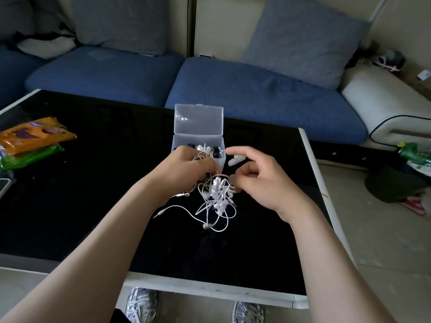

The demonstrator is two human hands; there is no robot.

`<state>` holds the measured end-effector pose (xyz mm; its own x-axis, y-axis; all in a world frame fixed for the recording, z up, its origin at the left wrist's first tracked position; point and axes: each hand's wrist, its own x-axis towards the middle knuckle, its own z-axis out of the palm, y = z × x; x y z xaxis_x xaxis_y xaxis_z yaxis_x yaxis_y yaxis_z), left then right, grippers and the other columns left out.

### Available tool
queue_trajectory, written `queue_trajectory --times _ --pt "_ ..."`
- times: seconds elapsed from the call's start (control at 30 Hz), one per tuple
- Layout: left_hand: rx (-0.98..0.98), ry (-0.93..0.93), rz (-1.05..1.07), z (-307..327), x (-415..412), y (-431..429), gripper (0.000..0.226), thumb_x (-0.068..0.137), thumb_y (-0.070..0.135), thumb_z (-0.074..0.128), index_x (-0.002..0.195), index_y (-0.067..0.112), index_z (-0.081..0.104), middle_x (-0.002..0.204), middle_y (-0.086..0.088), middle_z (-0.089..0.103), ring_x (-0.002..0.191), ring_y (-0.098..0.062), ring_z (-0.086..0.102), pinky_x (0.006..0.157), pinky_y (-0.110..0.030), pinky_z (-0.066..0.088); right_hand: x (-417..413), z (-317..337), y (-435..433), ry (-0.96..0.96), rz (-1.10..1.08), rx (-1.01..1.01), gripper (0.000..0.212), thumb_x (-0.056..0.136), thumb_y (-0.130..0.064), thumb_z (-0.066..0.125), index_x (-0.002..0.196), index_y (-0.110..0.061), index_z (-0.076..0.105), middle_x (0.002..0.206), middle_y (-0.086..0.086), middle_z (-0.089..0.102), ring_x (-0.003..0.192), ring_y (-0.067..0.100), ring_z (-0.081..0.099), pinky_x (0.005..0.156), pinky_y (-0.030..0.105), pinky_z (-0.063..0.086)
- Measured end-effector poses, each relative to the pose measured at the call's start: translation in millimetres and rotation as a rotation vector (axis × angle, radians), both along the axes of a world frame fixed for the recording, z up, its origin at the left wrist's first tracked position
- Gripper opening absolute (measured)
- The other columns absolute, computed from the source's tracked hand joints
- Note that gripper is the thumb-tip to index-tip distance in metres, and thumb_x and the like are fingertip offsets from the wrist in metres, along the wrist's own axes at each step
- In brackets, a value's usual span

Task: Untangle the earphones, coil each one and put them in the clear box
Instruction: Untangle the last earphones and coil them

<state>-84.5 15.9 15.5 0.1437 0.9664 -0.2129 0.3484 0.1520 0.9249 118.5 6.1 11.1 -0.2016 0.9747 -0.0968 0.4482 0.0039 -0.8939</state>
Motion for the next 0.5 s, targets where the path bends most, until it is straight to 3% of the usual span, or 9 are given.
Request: queue_trajectory --times 0.07,0.13,0.27,0.33,0.4,0.5 --pt "0.024 0.013 -0.022 -0.4 0.2 0.0 0.027 0.089 0.023 0.073 0.077 0.000 0.069 0.062 -0.001 0.048 0.056 -0.015 0.042 0.056 -0.033 0.034 -1.4 -0.3 -0.1 -0.063 0.026 0.014 0.030 0.088 -0.013 0.080 0.108 -0.035 0.081 0.077 -0.001 0.066 0.073 0.007 0.059 0.077 0.026 0.051" --pt "0.083 0.045 -0.032 -1.8 -0.1 -0.7 0.025 0.092 0.025 0.072 0.084 0.002 0.074 0.063 -0.001 0.055 0.056 -0.013 0.046 0.058 -0.033 0.039 -2.9 1.3 -0.8 -0.056 0.004 -0.001 0.011 0.089 -0.016 0.079 0.091 -0.024 0.085 0.084 -0.001 0.078 0.079 0.008 0.068 0.082 0.027 0.054" --pt "0.231 0.118 -0.025 -7.3 -2.5 1.5 0.019 0.098 0.028 0.070 0.083 0.022 0.080 0.059 0.006 0.061 0.053 -0.002 0.049 0.057 -0.021 0.039 -3.5 3.9 -1.0 -0.013 -0.046 -0.069 0.014 0.095 -0.012 0.066 0.086 -0.012 0.077 0.093 0.004 0.081 0.093 0.022 0.078 0.096 0.041 0.058" --pt "0.326 0.221 -0.015 -11.0 -4.2 4.4 0.020 0.099 0.029 0.069 0.082 0.030 0.078 0.058 0.016 0.061 0.055 -0.001 0.052 0.056 -0.017 0.037 -5.3 7.1 -3.4 0.057 -0.010 -0.136 0.017 0.096 -0.009 0.060 0.081 -0.009 0.068 0.092 0.008 0.081 0.077 0.025 0.078 0.083 0.041 0.059" --pt "0.410 0.337 0.002 -15.6 -5.6 6.8 0.017 0.099 0.032 0.068 0.084 0.031 0.076 0.064 0.014 0.064 0.062 -0.005 0.058 0.058 -0.019 0.038 -6.0 9.7 -5.2 -0.003 0.035 -0.136 0.017 0.093 -0.012 0.061 0.076 -0.010 0.065 0.089 0.007 0.080 0.060 0.019 0.067 0.066 0.035 0.051" --pt "0.500 0.431 0.053 -17.7 -4.3 6.0 0.015 0.101 0.031 0.065 0.095 0.024 0.076 0.076 0.008 0.068 0.071 -0.009 0.063 0.061 -0.017 0.041 -6.1 9.8 -6.0 -0.172 0.070 -0.135 0.020 0.084 -0.024 0.070 0.068 -0.013 0.069 0.072 0.001 0.074 0.052 0.011 0.050 0.062 0.030 0.042"
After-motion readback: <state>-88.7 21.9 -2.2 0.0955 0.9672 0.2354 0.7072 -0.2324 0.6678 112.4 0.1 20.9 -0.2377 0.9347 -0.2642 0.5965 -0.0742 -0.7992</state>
